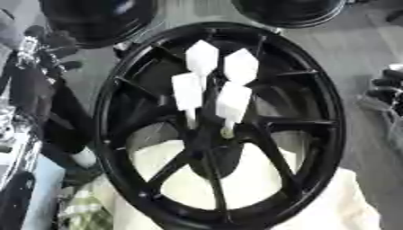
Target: Pull the pin out of the wheel hub.
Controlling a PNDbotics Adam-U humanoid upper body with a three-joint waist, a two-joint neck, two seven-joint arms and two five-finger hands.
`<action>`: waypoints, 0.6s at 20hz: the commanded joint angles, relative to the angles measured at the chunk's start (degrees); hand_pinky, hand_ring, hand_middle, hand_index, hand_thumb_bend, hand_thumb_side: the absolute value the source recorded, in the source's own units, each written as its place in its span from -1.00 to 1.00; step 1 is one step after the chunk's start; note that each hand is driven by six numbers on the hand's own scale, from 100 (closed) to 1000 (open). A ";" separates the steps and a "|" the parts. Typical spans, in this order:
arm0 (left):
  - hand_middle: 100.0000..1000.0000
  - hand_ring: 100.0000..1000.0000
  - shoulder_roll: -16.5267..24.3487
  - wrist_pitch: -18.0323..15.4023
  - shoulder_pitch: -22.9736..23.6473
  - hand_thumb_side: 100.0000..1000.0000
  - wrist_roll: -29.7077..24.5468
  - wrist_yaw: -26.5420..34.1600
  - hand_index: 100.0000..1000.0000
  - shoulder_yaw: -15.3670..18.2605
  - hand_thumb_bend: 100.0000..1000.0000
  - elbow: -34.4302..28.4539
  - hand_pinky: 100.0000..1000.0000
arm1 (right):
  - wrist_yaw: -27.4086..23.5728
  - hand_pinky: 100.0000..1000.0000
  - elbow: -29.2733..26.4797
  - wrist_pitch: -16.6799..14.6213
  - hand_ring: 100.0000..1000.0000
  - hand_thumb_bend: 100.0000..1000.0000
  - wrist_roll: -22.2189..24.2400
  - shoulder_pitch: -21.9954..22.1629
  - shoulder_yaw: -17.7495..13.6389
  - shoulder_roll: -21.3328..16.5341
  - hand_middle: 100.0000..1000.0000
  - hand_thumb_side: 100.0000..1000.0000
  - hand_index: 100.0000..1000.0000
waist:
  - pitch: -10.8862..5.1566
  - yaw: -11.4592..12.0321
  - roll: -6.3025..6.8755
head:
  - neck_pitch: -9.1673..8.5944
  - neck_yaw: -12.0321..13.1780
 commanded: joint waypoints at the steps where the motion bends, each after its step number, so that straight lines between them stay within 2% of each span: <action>1: 0.34 0.53 1.32 0.07 -0.83 0.67 -0.01 -0.11 0.48 0.01 -0.90 -1.17 0.42 | 0.12 0.91 -0.73 -0.10 0.41 -1.00 0.05 -0.34 -0.38 -1.82 0.38 0.57 0.60 | -0.93 -0.05 -0.17 | -0.65 0.07; 12: 0.34 0.54 1.37 0.05 -0.87 0.68 -0.10 -0.09 0.48 -0.08 -0.90 -1.17 0.43 | 0.13 0.91 -0.70 -0.04 0.41 -1.00 0.07 -0.33 -0.37 -1.84 0.38 0.57 0.60 | -0.90 -0.18 -0.12 | -0.55 -0.11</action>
